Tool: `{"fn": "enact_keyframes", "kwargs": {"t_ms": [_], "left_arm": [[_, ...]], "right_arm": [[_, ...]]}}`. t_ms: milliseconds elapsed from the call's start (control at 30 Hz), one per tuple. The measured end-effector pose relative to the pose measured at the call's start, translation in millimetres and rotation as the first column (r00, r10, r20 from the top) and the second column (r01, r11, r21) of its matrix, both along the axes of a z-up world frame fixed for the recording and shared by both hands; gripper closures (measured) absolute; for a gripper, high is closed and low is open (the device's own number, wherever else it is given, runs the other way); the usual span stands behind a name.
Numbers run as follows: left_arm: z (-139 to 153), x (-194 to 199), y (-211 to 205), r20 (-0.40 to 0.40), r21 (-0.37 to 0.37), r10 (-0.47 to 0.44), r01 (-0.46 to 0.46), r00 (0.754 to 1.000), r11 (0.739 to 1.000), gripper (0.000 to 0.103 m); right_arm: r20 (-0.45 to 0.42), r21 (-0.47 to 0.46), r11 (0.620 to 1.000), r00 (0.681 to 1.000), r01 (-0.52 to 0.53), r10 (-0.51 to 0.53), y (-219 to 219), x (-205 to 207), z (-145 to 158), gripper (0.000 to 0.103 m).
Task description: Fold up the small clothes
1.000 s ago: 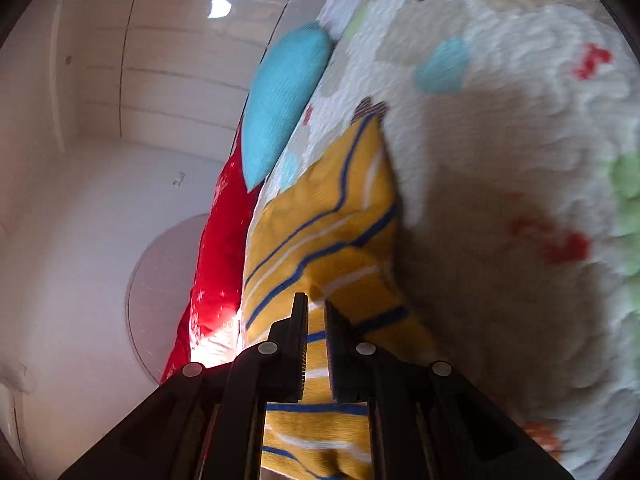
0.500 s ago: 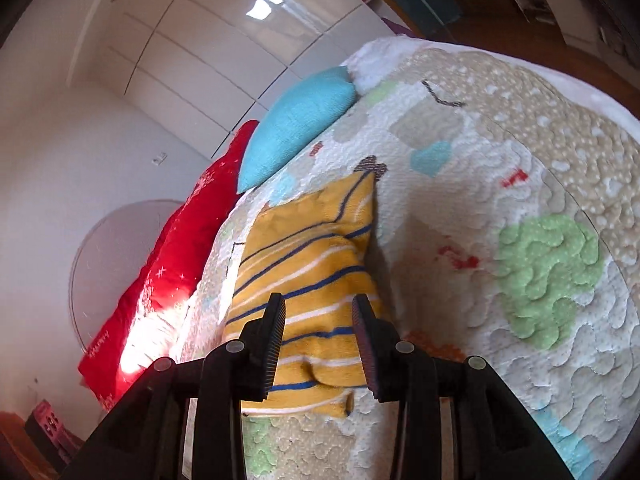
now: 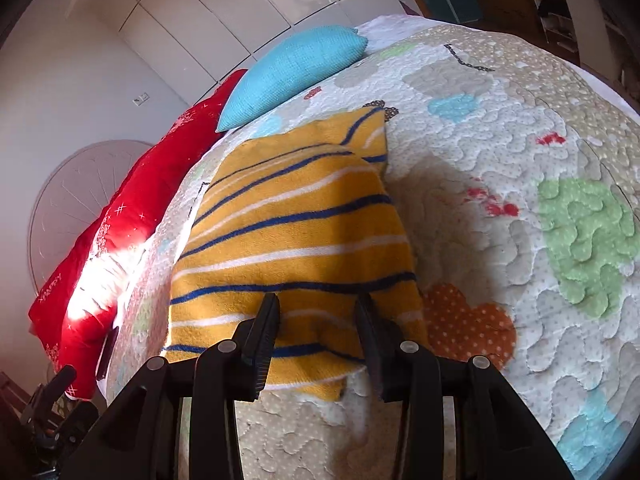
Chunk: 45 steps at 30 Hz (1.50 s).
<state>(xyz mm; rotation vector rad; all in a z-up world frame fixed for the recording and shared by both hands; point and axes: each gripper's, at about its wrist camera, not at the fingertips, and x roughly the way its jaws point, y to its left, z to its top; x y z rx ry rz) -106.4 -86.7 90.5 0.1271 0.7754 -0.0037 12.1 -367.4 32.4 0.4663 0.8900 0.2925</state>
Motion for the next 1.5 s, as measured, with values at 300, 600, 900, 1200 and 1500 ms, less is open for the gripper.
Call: {"fn": "enact_keyframes", "kwargs": {"t_ms": [300,600,900,1200,1500], "left_arm": [[-11.6,6.5,1.5,-0.045,-0.018,-0.011,0.01,0.999,1.0,0.0],[-22.0,13.9,-0.3,-0.099,-0.054,-0.02,0.015,0.995,0.998,0.0],[-31.7,18.7,-4.4,-0.155,-0.099,-0.05,0.035,0.987,0.994,0.0],[-43.3,22.3,0.3,-0.218,-0.144,-0.045,0.013,0.975,0.99,0.0],[-47.2,22.5,8.6,-0.238,-0.155,-0.021,-0.016,0.971,0.988,0.0]], "right_arm": [[-0.019,0.006,0.999,0.999,0.032,-0.032,-27.5,-29.2,6.3,0.048],[-0.025,-0.085,0.995,0.998,0.048,-0.05,-16.2,-61.6,3.7,0.045],[-0.006,-0.254,0.967,1.0,0.022,-0.024,12.8,-72.5,4.5,0.039],[-0.008,-0.32,0.947,1.0,0.02,-0.024,23.4,-71.3,3.9,0.034],[-0.006,-0.356,0.934,1.0,0.021,-0.024,31.2,-71.5,2.8,0.031]]}}
